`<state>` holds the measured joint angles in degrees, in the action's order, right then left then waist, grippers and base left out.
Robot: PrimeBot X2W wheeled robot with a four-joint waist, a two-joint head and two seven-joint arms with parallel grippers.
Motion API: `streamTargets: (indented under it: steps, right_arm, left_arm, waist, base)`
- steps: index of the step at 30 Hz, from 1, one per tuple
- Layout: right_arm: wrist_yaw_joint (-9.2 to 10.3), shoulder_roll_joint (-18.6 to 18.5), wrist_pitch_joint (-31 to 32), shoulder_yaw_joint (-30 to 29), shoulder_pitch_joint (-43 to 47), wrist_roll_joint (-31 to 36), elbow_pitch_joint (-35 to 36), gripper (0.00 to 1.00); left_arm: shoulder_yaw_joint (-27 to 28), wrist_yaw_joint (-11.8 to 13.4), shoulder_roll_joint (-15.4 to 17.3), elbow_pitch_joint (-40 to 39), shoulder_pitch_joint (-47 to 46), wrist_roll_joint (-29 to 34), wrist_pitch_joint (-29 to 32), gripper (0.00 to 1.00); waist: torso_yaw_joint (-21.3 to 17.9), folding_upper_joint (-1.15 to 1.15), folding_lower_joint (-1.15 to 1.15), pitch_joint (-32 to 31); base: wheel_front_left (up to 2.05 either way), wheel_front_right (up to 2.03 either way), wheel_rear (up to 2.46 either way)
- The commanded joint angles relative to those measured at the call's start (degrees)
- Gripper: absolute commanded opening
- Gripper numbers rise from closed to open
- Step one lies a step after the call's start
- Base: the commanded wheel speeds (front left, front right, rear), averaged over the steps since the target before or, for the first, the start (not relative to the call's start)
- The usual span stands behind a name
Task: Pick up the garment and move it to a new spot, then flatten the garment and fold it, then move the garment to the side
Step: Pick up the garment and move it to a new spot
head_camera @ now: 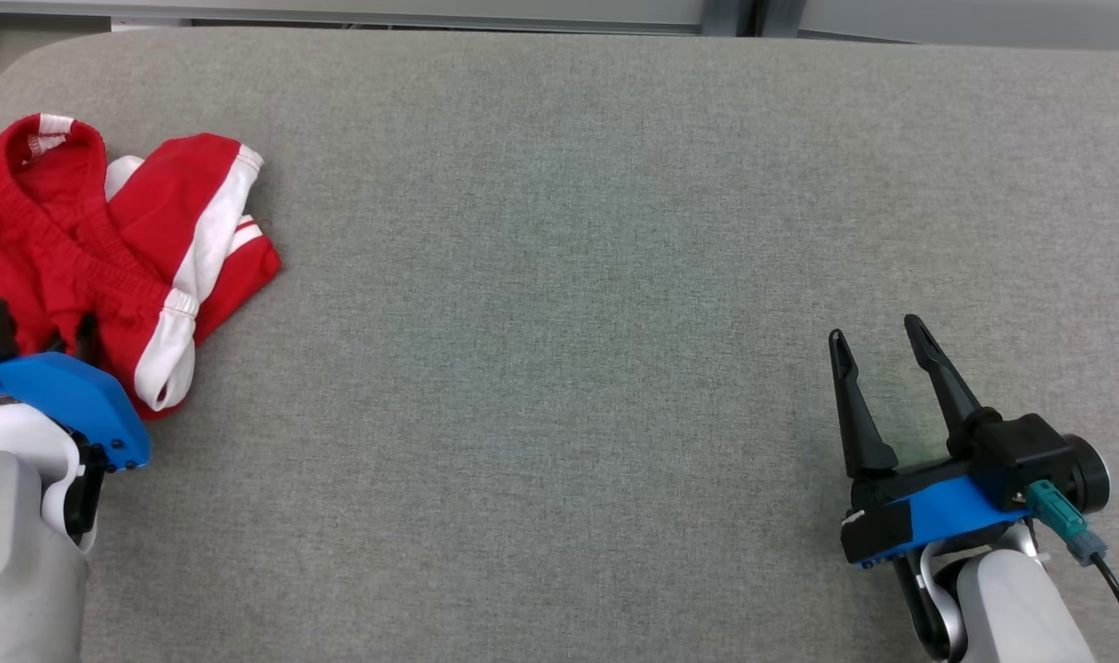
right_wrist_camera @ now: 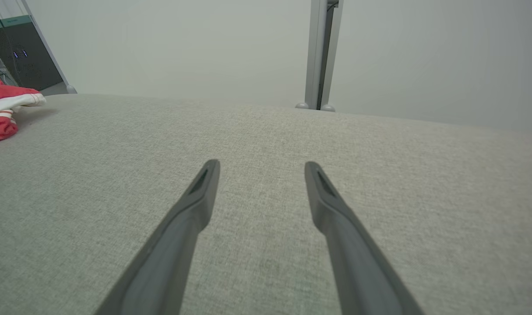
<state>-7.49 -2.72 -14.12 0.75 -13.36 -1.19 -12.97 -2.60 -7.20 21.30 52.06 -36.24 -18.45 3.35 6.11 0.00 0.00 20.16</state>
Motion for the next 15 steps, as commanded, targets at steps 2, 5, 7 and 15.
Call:
streamTargets:
  steps: [2, 5, 7, 15]
  right_arm:
    - [-0.01, -0.30, 0.05, -0.13, -0.58, -0.37, -0.21, 1.00]
    - [-0.01, -0.30, -0.13, -0.24, -0.16, -0.85, -0.63, 1.00]
    - [-0.01, -0.29, -0.32, -0.16, 0.23, -1.11, -1.14, 1.00]
    - [-0.01, -0.30, -0.90, 0.79, 1.36, -3.57, -3.21, 1.00]
  left_arm:
    - [-0.59, -0.39, 0.23, 1.03, -1.10, -0.55, -1.42, 0.00]
    - [-1.15, -0.29, 1.10, 0.56, -2.40, -0.60, -5.22, 0.00]
    - [-1.40, -0.28, 1.67, -0.08, -2.87, -0.21, -8.21, 0.00]
    - [-2.65, -0.03, 3.10, -7.26, -7.07, 1.14, -15.37, 0.00]
  waist:
    - [-0.25, 0.00, 0.00, -0.51]
    - [-0.44, 0.00, 0.00, -1.68]
    - [-0.56, 0.00, 0.00, -2.74]
    - [-2.26, 0.00, 0.00, -7.47]
  base:
    - [0.00, 0.00, 0.00]
    - [0.00, 0.00, 0.00]
    - [0.00, 0.00, 0.00]
    - [0.00, 0.00, 0.00]
